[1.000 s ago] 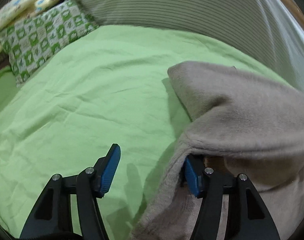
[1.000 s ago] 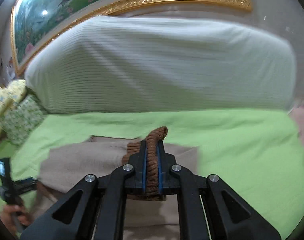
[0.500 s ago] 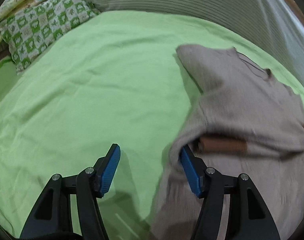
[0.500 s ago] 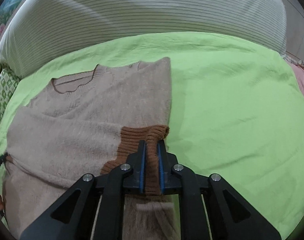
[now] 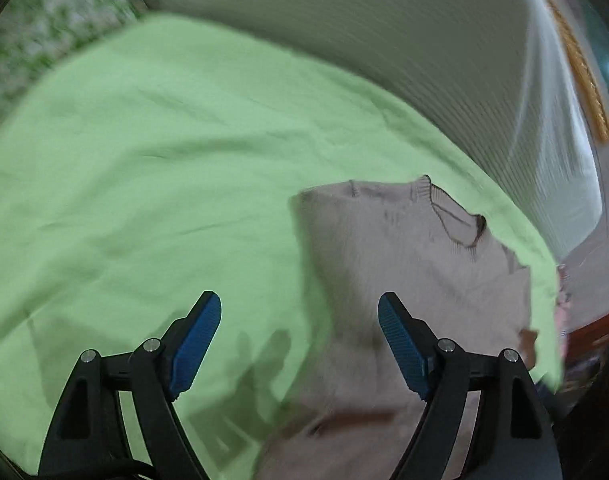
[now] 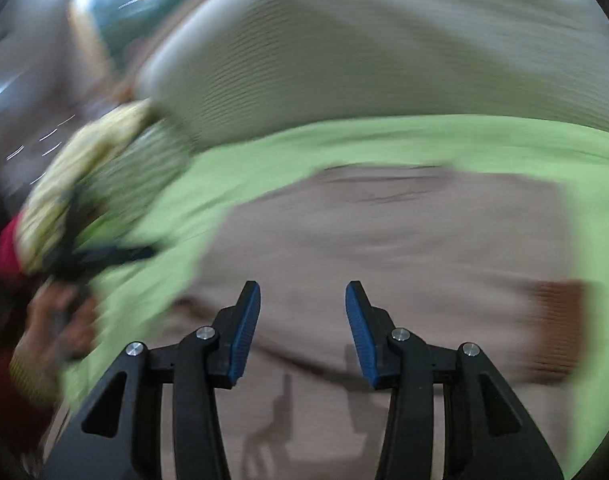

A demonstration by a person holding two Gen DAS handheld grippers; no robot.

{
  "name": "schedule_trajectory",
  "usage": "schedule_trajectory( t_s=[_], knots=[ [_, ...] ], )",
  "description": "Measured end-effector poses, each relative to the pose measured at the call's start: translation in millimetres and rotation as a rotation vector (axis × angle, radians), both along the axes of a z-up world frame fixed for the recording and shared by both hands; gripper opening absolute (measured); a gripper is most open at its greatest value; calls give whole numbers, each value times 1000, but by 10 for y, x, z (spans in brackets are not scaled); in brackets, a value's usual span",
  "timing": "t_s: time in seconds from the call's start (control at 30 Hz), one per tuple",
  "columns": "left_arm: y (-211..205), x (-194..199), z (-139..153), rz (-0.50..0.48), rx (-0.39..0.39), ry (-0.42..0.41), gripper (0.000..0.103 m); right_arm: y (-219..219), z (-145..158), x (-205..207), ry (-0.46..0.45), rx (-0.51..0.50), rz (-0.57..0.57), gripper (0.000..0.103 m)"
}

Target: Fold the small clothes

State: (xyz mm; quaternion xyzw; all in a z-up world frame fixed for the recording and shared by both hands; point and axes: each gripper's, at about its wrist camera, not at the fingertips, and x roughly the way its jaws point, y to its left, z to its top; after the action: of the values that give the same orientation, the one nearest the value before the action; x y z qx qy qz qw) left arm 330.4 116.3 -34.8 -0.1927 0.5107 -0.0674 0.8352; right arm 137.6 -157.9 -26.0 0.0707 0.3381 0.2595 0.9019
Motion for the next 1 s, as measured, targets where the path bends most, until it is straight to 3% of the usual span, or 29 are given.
schedule_trajectory(
  t_s=[0.07, 0.13, 0.23, 0.3, 0.37, 0.43, 0.5, 0.53, 0.57, 0.6, 0.67, 0.77, 0.9, 1.0],
  knots=[
    [-113, 289, -141, -50, -45, 70, 81, 496, -49, 67, -35, -105, 98, 46],
    [-179, 435, -255, -44, -13, 116, 81, 897, -139, 160, -60, -205, 184, 46],
    [-196, 611, -386, -33, -22, 140, 81, 1180, -327, 282, -74, -345, 209, 46],
    [-205, 653, -392, -39, -37, 123, 81, 1244, -453, 351, -54, -377, 221, 46],
    [-234, 673, -358, -51, -38, 91, 79, 1225, -521, 407, -19, -349, 225, 46],
    [-309, 679, -338, -80, -10, 58, 69, 1176, -555, 430, -12, -311, 221, 46],
    [-410, 680, -363, -118, 2, 44, 40, 1152, -579, 449, -15, -297, 217, 45],
    [-455, 683, -380, -137, 3, 40, 29, 1146, -579, 452, -16, -285, 211, 38],
    [-492, 688, -373, -153, 4, 29, 16, 1126, -576, 466, -12, -272, 206, 23],
    [-507, 686, -336, -160, 10, 15, 13, 1107, -553, 482, -10, -250, 197, 18],
    [-502, 673, -222, -167, 7, -31, 11, 1085, -439, 425, -40, -206, 196, 11],
    [-453, 700, -73, -175, -40, -102, 10, 1056, -266, 280, -88, -139, 240, 9],
    [-527, 798, -246, -206, 89, -102, 10, 1212, -422, 338, -43, -208, 272, 9],
    [-489, 793, -315, -216, 104, -111, 12, 1219, -578, 438, 46, -196, 255, 17]
  ],
)
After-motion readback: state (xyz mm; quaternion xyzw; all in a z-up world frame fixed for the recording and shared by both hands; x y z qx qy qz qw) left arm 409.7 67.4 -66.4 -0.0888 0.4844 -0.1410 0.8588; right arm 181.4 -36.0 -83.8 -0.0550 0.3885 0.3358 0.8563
